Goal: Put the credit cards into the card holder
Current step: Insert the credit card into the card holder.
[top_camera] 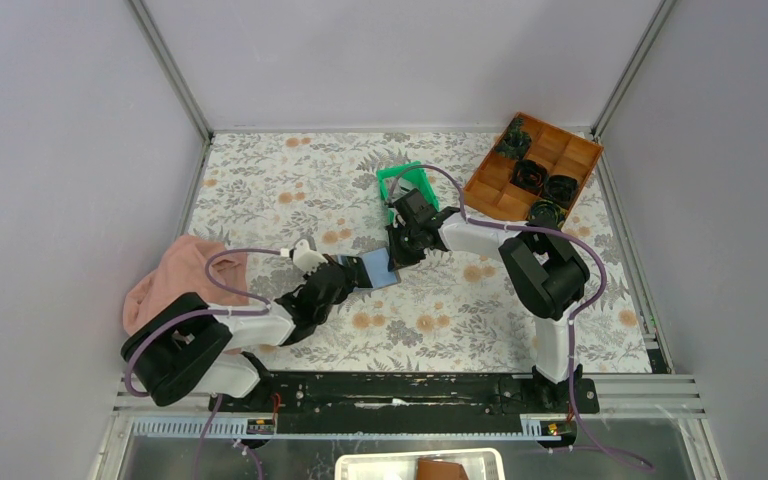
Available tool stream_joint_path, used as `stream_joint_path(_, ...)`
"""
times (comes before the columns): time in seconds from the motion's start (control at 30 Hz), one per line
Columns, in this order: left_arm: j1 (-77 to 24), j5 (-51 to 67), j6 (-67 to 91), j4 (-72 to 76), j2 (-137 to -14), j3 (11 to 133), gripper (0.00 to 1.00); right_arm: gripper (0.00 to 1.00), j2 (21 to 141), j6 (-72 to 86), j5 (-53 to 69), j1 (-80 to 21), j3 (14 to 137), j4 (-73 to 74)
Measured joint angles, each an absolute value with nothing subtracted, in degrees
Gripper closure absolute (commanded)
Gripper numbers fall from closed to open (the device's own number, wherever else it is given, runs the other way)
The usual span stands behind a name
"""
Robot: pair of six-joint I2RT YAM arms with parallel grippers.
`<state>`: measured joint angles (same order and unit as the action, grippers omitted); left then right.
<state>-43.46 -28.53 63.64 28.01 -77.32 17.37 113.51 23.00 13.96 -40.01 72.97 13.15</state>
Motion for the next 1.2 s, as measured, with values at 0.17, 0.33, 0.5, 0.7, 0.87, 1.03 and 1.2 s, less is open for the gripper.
stream_joint_path(0.17,-43.46,-29.41,65.52,27.40,-78.78,17.93,1.00,1.00,113.51,23.00,13.98,-40.01,72.88,13.04)
stream_joint_path(0.33,-43.46,-30.00,67.05,28.45,-80.49,18.13,1.00,1.00,113.51,23.00,13.98,-40.01,72.86,13.02)
stream_joint_path(0.5,-43.46,-30.28,67.61,29.21,-81.38,18.20,1.00,1.00,113.51,23.00,14.00,-40.01,72.84,12.99)
stream_joint_path(0.7,-43.44,-29.98,67.55,30.63,-82.00,18.04,1.00,1.00,113.51,23.00,13.98,-40.01,72.84,13.02)
stream_joint_path(0.87,-43.31,-29.32,66.65,34.92,-82.83,16.23,1.00,1.00,113.51,22.98,13.98,-40.01,72.84,13.02)
stream_joint_path(1.03,-43.20,-27.49,66.06,40.32,-83.00,13.21,1.00,1.00,113.51,22.96,13.98,-40.01,72.84,13.02)
stream_joint_path(1.2,-43.16,-24.86,65.43,44.62,-83.50,11.05,1.00,1.00,113.51,22.96,13.96,-40.01,72.84,13.04)
